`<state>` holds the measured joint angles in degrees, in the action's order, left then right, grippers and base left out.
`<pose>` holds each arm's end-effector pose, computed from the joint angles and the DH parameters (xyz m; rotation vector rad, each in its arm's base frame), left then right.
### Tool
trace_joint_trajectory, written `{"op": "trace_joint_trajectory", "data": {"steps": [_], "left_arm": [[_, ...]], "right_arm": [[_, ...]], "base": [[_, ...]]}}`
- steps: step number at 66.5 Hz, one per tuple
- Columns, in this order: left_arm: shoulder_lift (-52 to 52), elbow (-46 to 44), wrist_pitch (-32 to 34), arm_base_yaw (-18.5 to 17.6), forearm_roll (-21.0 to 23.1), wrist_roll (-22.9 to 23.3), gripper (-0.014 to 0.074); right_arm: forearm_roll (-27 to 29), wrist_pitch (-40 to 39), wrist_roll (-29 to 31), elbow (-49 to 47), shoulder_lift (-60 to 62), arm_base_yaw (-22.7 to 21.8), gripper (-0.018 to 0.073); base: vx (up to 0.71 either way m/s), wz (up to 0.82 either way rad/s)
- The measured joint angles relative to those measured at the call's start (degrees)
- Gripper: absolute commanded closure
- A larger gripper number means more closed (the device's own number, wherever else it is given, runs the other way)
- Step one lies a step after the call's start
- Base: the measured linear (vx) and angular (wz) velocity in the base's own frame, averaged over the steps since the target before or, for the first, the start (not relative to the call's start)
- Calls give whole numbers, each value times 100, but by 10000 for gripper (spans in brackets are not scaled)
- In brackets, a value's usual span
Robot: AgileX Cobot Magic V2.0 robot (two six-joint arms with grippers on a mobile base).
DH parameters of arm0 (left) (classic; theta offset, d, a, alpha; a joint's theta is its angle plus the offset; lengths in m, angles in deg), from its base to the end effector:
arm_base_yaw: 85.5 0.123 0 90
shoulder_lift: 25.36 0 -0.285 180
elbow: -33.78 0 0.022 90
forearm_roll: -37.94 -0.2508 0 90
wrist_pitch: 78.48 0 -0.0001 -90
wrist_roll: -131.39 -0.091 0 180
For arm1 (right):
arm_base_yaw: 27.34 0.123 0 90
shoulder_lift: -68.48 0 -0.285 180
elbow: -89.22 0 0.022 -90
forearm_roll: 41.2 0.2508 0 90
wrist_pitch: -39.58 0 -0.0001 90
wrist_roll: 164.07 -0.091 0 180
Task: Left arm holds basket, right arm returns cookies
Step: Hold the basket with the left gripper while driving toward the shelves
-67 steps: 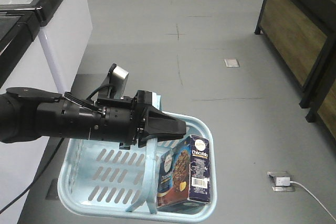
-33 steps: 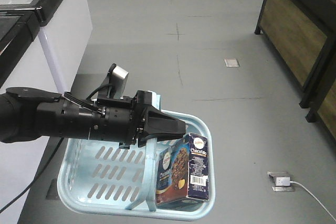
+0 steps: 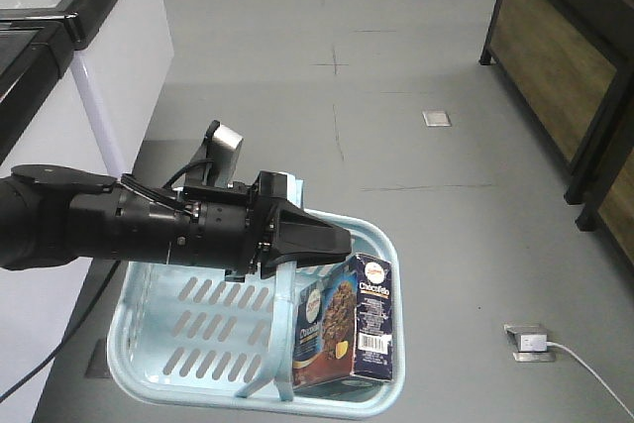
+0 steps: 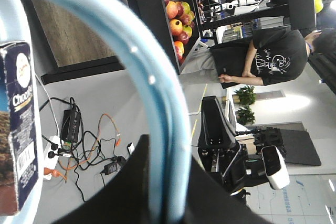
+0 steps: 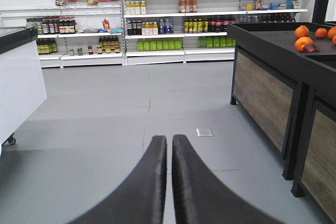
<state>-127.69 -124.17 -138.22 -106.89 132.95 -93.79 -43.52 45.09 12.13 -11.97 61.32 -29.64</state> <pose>0.2712 -0.1904 0.2578 0.1207 2.3015 -1.8123 0.0568 -0.0026 0.1957 0.0558 1.5956 -0.0141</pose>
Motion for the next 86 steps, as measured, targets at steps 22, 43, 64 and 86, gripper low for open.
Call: {"op": "trace_joint_trajectory", "data": {"steps": [22, 43, 64, 86], "left_arm": [[0, 0, -5, 0, -10, 0, 599], [0, 0, -5, 0, -10, 0, 599], [0, 0, -5, 0, -10, 0, 599], [0, 0, 0, 0, -12, 0, 599]], "right_arm": [[0, 0, 0, 0, 0, 0, 566], [0, 0, 0, 0, 0, 0, 566], [0, 0, 0, 0, 0, 0, 566], [0, 0, 0, 0, 0, 0, 566]], "base": [[9, -4], [22, -4], [23, 6], [29, 7]]}}
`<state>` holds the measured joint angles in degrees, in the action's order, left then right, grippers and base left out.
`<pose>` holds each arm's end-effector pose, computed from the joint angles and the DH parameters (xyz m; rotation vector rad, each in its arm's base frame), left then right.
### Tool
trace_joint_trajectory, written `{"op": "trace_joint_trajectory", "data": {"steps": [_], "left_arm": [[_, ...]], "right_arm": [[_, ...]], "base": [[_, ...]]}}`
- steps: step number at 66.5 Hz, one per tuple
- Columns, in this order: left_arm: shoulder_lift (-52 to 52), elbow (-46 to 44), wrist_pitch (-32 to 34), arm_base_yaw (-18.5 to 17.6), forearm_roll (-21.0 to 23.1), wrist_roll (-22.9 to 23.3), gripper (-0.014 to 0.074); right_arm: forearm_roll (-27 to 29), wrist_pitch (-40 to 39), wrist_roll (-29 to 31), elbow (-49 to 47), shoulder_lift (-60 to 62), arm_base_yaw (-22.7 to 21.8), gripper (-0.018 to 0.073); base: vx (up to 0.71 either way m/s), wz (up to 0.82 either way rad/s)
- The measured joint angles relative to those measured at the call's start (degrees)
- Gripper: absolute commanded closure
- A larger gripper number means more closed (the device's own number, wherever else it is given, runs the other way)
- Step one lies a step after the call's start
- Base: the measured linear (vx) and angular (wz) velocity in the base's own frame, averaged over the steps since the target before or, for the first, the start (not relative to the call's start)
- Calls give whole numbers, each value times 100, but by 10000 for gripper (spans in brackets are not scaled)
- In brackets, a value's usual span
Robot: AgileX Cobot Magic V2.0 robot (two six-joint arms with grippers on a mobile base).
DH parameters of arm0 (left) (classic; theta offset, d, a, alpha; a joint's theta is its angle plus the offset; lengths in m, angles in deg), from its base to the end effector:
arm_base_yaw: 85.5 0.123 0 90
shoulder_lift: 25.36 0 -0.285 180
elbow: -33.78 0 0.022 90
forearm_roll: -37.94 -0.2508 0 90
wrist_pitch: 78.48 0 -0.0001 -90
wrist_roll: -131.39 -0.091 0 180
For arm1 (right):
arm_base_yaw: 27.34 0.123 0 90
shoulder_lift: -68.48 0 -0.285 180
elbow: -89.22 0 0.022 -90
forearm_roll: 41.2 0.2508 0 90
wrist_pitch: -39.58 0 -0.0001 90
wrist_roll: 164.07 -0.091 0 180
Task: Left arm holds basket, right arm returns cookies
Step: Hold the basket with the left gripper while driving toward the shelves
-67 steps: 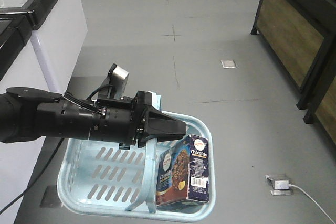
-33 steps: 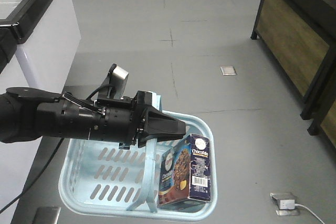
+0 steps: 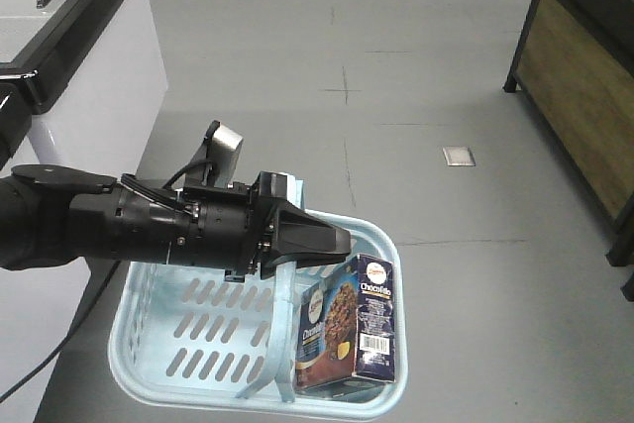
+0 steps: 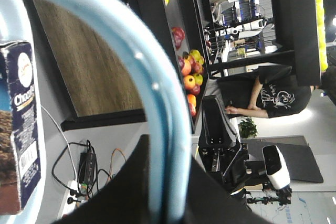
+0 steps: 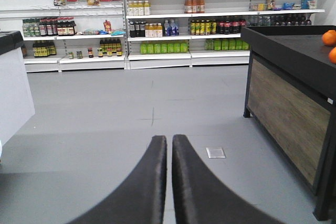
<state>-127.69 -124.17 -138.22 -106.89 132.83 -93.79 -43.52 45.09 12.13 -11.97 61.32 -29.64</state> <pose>0.2711 -0.1903 0.2576 0.1229 2.3030 -1.8107 0.0568 -0.0026 0.1957 0.0558 1.5956 -0.0141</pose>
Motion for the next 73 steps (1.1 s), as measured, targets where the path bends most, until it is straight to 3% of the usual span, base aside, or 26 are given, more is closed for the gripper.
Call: {"op": "trace_joint_trajectory", "data": {"steps": [73], "left_arm": [[6, 0, 9, 0, -5, 0, 599]], "right_arm": [[0, 0, 0, 0, 0, 0, 566]], "base": [[41, 4]]}}
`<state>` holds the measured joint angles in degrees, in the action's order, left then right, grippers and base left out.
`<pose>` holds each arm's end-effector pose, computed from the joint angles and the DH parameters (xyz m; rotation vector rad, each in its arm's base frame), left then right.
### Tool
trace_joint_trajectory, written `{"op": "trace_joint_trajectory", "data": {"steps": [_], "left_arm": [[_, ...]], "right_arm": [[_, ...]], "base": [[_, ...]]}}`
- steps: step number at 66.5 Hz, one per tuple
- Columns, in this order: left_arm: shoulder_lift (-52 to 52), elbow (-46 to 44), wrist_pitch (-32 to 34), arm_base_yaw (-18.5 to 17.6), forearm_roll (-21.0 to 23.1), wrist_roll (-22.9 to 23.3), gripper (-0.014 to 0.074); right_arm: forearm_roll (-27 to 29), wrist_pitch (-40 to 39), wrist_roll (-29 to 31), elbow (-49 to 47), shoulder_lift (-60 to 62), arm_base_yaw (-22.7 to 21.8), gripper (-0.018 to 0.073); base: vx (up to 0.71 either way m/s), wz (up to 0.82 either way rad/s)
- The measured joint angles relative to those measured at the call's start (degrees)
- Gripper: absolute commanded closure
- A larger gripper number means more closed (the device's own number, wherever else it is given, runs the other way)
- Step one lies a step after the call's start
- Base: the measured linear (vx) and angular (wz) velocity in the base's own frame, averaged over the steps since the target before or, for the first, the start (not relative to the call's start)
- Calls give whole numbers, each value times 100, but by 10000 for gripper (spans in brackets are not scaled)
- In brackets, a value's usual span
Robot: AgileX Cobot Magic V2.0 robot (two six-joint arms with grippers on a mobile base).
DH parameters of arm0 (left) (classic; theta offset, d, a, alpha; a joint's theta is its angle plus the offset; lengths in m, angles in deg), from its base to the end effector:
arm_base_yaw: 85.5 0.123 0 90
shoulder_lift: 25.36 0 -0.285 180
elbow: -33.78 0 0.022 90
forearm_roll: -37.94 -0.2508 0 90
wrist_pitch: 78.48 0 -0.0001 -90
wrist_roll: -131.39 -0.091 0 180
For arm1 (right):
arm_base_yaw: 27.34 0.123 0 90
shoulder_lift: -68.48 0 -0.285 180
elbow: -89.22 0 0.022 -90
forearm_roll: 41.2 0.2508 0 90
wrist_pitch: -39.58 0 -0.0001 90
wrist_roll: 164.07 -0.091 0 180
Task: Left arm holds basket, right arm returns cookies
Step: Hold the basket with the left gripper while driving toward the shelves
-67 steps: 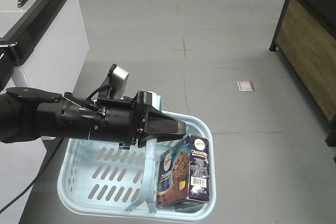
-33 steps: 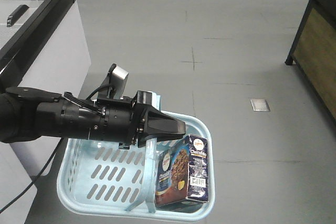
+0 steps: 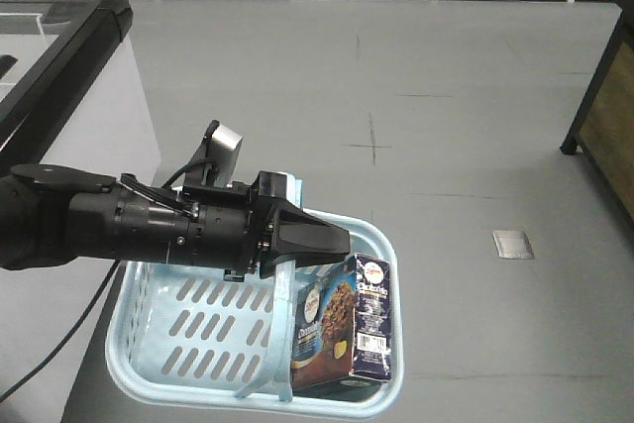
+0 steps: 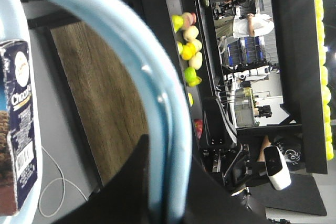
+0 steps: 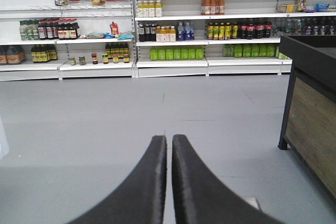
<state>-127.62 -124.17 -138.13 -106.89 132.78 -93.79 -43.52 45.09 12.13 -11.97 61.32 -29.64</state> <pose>0.2710 -0.1902 0.2579 0.1235 2.3027 -1.8083 0.0568 -0.0026 0.1957 0.0558 1.5956 -0.0141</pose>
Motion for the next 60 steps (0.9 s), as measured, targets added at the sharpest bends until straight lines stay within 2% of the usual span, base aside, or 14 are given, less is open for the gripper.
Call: {"op": "trace_joint_trajectory", "data": {"steps": [60], "left_arm": [[0, 0, -5, 0, 6, 0, 599]], "right_arm": [[0, 0, 0, 0, 0, 0, 566]], "base": [[50, -3]]}}
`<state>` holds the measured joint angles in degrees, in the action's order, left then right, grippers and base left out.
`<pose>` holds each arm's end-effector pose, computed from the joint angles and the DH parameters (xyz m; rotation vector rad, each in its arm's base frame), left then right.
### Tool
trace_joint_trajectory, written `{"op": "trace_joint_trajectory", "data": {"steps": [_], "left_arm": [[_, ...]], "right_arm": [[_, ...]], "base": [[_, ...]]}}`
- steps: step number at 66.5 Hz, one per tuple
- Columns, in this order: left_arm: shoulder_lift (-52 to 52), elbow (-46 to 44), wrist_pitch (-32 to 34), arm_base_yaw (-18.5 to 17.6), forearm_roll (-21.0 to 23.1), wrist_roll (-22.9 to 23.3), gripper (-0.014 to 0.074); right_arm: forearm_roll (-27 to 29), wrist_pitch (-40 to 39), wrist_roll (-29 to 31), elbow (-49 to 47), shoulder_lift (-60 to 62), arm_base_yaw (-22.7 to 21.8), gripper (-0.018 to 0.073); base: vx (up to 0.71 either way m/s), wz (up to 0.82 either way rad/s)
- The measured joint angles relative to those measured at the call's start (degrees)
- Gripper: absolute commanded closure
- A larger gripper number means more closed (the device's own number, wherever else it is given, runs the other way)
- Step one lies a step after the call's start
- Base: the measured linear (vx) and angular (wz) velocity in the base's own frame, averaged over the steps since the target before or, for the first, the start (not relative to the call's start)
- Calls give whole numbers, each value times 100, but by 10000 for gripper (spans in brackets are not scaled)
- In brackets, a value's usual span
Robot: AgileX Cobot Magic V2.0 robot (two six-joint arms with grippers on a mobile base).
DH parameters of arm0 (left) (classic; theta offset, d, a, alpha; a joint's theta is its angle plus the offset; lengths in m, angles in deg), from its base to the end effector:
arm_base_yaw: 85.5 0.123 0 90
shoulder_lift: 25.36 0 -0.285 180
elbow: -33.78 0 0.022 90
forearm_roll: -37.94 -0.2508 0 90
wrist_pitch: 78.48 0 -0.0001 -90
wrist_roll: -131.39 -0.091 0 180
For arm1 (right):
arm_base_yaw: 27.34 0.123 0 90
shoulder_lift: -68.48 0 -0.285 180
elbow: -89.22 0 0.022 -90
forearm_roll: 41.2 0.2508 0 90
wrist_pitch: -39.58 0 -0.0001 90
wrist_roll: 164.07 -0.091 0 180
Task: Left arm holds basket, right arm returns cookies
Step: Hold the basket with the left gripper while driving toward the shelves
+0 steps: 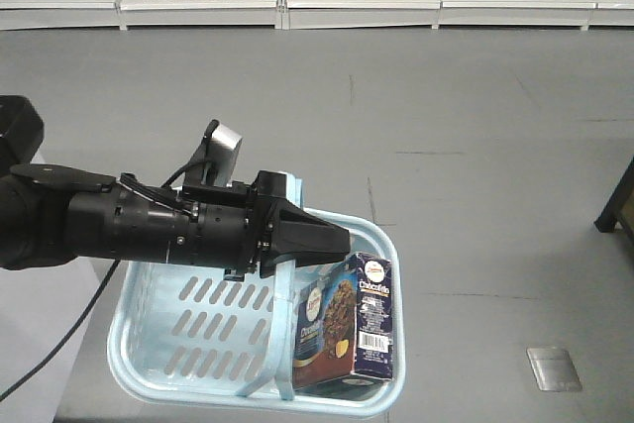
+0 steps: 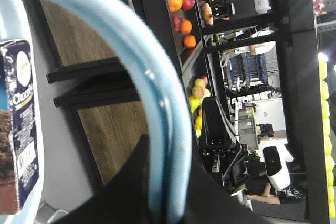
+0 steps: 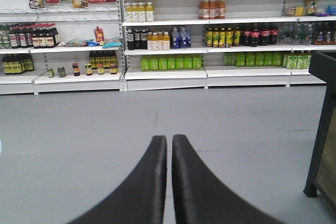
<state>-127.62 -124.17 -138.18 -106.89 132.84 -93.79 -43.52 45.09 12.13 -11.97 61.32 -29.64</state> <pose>0.2710 -0.1903 0.2580 0.1231 2.3018 -1.8101 0.0568 -0.0026 0.1957 0.0558 1.5956 -0.0141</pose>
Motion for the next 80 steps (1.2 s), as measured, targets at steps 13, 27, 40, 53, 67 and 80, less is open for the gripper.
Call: {"op": "trace_joint_trajectory", "data": {"steps": [13, 27, 40, 53, 67, 80], "left_arm": [[0, 0, 0, 0, 0, 0, 599], [0, 0, 0, 0, 0, 0, 599], [0, 0, 0, 0, 0, 0, 599], [0, 0, 0, 0, 0, 0, 599], [0, 0, 0, 0, 0, 0, 599], [0, 0, -5, 0, 0, 0, 599]], "right_arm": [[0, 0, 0, 0, 0, 0, 566], [0, 0, 0, 0, 0, 0, 566], [0, 0, 0, 0, 0, 0, 566], [0, 0, 0, 0, 0, 0, 566], [0, 0, 0, 0, 0, 0, 566], [0, 0, 0, 0, 0, 0, 566]], "base": [[50, 0], [50, -2], [52, -6], [52, -4], [53, -2], [54, 1]]}}
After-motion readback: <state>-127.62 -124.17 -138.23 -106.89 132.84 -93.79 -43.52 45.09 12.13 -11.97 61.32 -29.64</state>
